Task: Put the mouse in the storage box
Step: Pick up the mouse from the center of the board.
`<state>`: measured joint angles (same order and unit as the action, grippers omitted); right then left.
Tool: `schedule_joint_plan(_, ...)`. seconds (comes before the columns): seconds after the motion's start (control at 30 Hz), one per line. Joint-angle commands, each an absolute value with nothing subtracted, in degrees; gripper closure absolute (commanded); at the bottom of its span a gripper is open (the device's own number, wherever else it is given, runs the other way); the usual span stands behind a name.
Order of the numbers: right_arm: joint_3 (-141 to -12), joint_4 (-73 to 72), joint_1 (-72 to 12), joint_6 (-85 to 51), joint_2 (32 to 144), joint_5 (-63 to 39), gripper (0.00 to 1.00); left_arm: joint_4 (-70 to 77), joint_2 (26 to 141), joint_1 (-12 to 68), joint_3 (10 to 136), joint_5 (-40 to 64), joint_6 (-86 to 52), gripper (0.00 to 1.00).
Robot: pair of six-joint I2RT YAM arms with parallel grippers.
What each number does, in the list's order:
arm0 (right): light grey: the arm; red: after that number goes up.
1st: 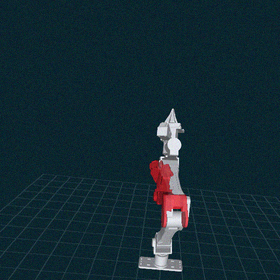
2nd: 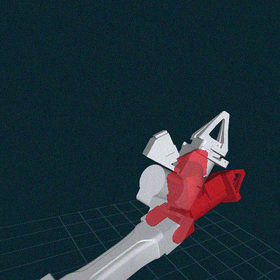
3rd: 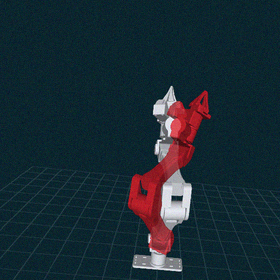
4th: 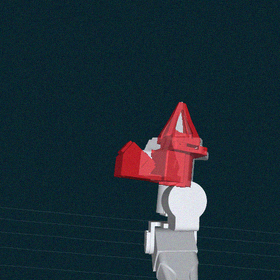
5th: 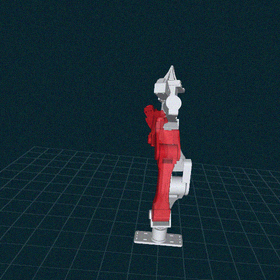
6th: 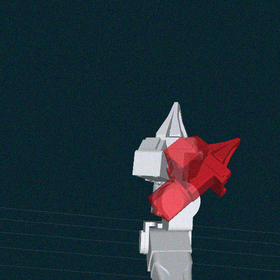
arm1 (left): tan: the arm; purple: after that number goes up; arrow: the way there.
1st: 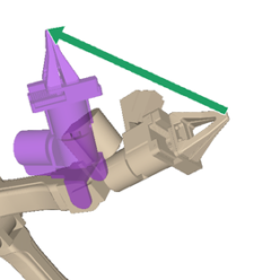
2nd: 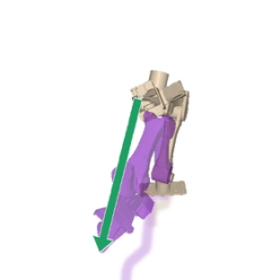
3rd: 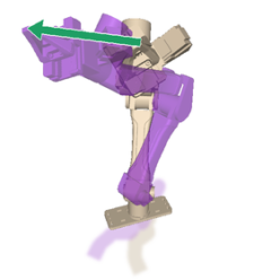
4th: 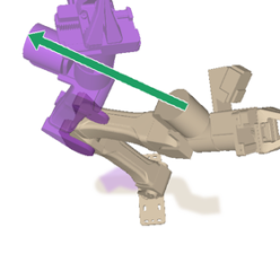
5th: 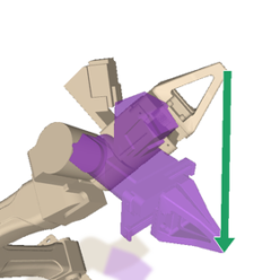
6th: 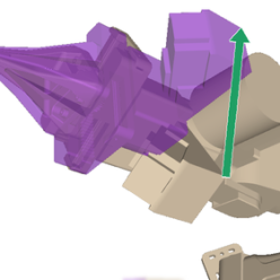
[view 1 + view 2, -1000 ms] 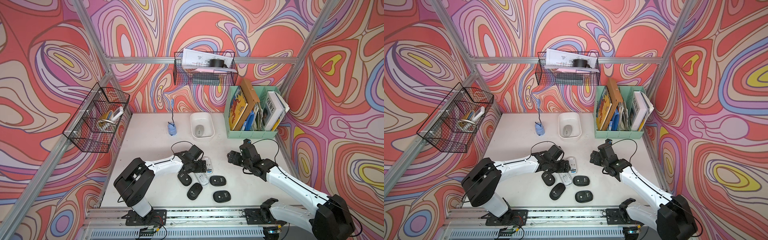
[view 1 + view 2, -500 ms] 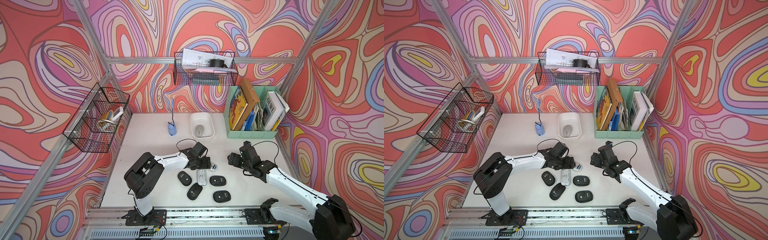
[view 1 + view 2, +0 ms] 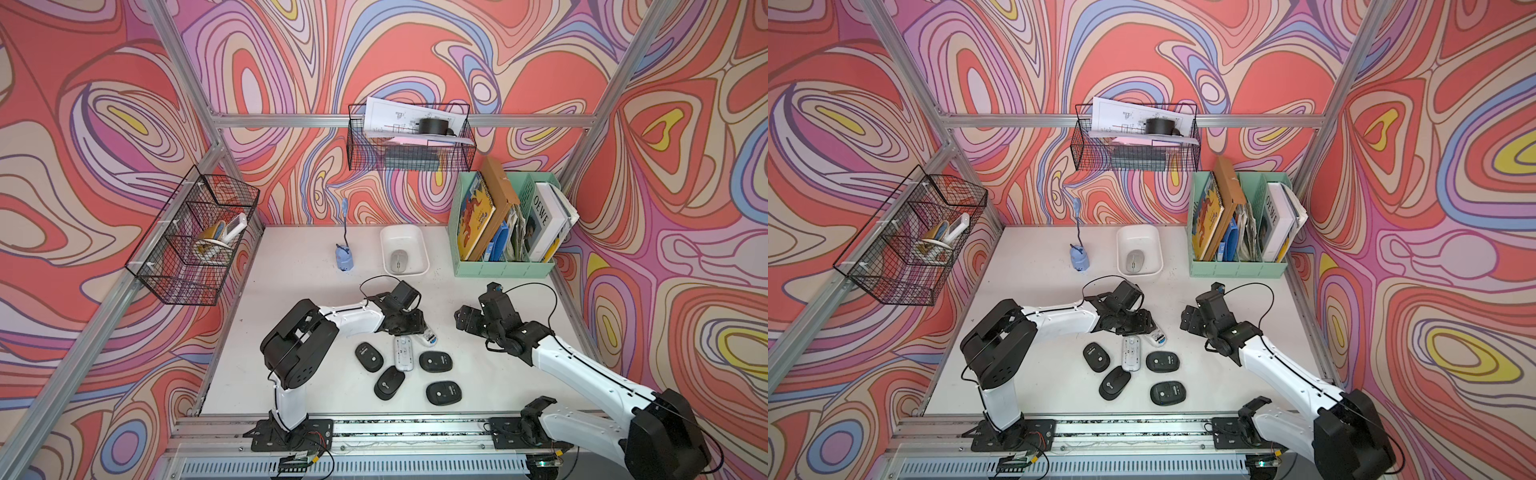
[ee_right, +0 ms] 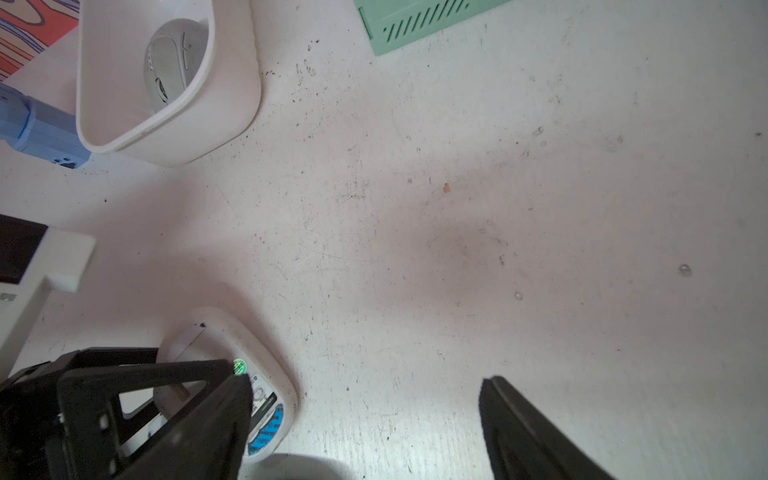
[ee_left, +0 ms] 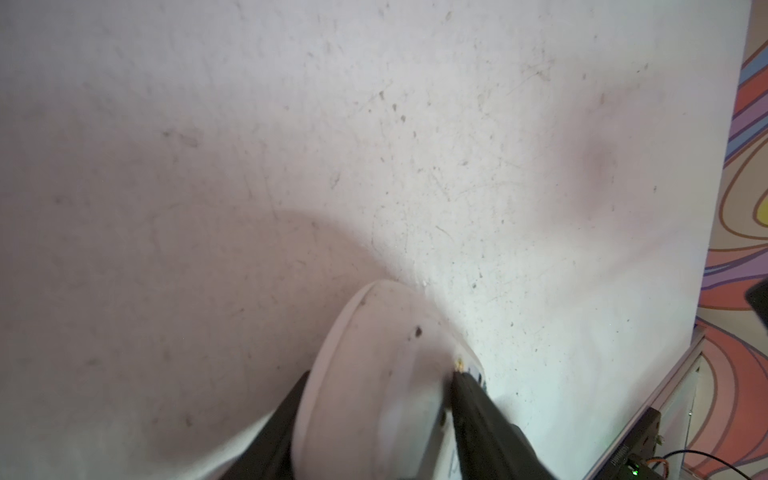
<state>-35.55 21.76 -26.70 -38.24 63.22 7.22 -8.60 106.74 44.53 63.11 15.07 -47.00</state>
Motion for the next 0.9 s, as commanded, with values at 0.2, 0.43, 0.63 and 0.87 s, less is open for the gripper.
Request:
schedule_joint_plan(0.2, -34.73, 21.51, -26.53, -39.01, 62.78, 7.73, 0.13, -10.69, 108.74, 45.00, 63.39, 13.47, -47.90, 0.75)
schedule_joint_plan(0.43, -35.19, 23.65, -26.46, -38.78, 61.22, 9.93, 0.13, -14.62, 105.09, 45.00, 65.28, 9.10, -44.62, 0.88)
schedule_joint_plan(0.63, -36.51, 26.90, -26.47, -37.83, 60.32, 15.63, 0.13, -20.72, 102.03, 44.99, 69.30, 4.14, -39.80, 0.91)
schedule_joint_plan(0.87, -37.38, 28.54, -26.47, -36.97, 59.85, 19.27, 0.12, -27.05, 100.85, 44.99, 75.86, -2.17, -32.15, 0.96)
